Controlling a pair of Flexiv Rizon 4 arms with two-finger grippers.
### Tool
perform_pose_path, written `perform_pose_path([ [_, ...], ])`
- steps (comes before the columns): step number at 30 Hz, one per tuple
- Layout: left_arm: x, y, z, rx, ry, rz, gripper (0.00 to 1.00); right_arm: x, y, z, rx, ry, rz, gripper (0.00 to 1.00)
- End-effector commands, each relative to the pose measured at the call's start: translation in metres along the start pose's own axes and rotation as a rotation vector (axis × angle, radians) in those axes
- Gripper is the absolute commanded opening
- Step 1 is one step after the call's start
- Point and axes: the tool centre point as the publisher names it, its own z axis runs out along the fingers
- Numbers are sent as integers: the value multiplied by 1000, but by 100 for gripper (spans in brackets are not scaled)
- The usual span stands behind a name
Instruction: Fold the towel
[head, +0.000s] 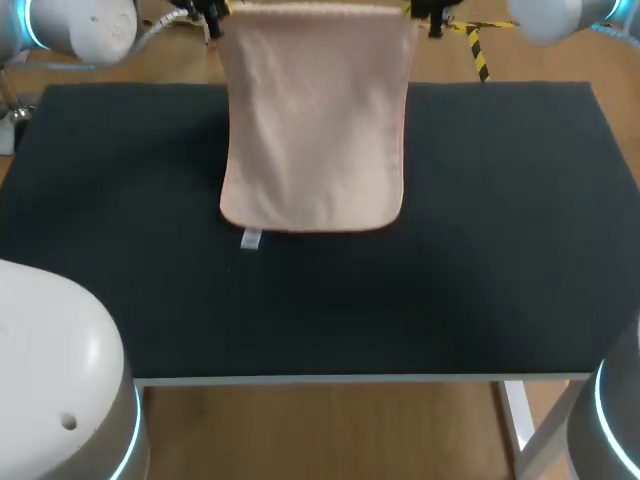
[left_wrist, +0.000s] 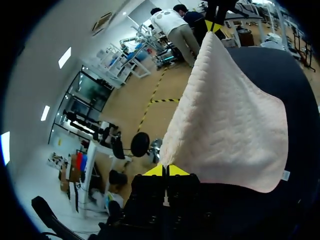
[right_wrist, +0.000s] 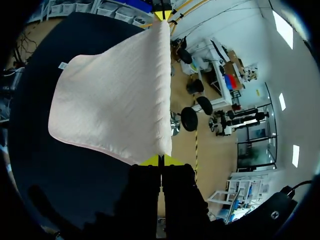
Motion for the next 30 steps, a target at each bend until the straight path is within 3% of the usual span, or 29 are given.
perform_pose_path([
  [1, -22, -12, -35, -10, -62, 11, 0, -24, 1, -42, 7, -55, -12, 0],
  [11, -87, -38, -53, 41, -243, 21, 0, -90, 12, -69, 17, -248, -57, 0],
  [17, -107, -48, -61, 65, -287, 30, 0, -110, 15, -79, 23, -326, -46, 0],
  [20, -99, -47, -60, 61, -268, 39, 0, -101, 14, -76, 28, -308, -48, 0],
  [23, -79, -40, -56, 52, -210, 33, 0, -80, 11, -69, 29, -259, -46, 0],
  [30, -12, -25, -66, 39, -85, 31, 0, -24, 7, -71, 20, -149, -41, 0],
])
